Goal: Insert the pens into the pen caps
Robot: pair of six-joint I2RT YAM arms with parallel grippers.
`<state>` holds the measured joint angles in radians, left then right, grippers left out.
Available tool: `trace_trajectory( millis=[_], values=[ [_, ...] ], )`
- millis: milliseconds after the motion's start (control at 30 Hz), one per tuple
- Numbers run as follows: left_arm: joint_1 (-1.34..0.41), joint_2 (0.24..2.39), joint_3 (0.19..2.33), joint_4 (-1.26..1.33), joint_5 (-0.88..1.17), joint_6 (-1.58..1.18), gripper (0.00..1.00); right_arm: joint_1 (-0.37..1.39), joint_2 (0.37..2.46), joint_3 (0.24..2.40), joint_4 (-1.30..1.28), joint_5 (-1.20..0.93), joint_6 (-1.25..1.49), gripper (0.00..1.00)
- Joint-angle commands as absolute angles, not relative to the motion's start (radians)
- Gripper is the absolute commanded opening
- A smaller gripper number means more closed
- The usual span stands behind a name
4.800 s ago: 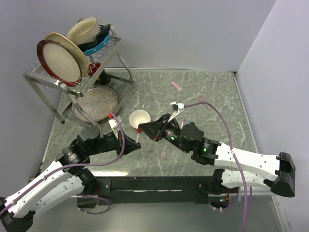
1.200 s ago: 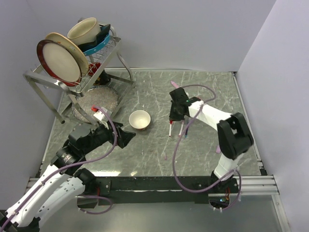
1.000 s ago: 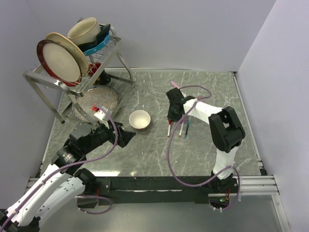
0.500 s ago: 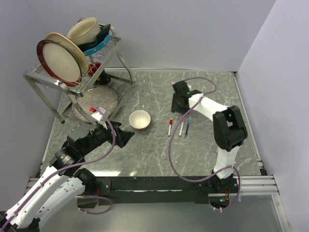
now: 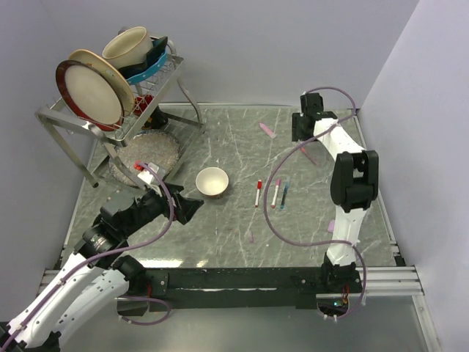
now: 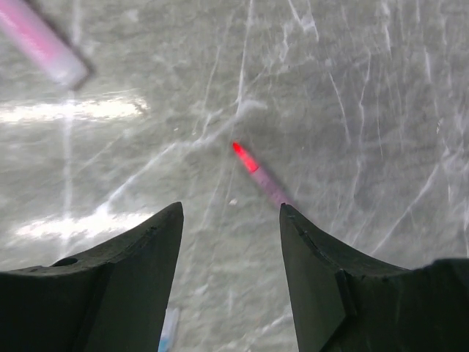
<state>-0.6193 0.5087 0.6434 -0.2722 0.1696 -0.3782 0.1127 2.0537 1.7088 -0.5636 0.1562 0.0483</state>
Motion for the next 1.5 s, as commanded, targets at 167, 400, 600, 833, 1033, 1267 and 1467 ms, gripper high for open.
trace_trajectory(
  millis=[167,400,600,833,1033,1267,1467],
  values=[
    [-0.617,0.517,0.640,-0.235,0.166,-0.357,1.00,0.061,2.206,1.851,-0.640,0.110,-0.075,0.64],
    [-0.617,0.537,0.641,-0.235,0.161,-0.357,1.00,0.049,2.270,1.869,-0.669,0.060,-0.075,0.61],
    [-0.617,0.535,0.638,-0.232,0.163,-0.356,0.99,0.048,2.293,1.885,-0.704,0.098,-0.051,0.50],
    [-0.617,0.514,0.630,-0.222,0.187,-0.347,0.99,0.049,2.322,1.917,-0.758,0.147,-0.003,0.06],
    [-0.617,0.483,0.623,-0.212,0.195,-0.360,0.99,0.073,2.215,1.872,-0.753,0.146,0.077,0.00],
    [-0.617,0.514,0.650,-0.221,0.250,-0.451,0.96,0.164,1.953,1.693,-0.739,0.131,0.233,0.00],
    [-0.617,0.578,0.716,-0.226,0.270,-0.600,0.94,0.267,1.619,1.340,-0.579,-0.055,0.406,0.00]
  ],
)
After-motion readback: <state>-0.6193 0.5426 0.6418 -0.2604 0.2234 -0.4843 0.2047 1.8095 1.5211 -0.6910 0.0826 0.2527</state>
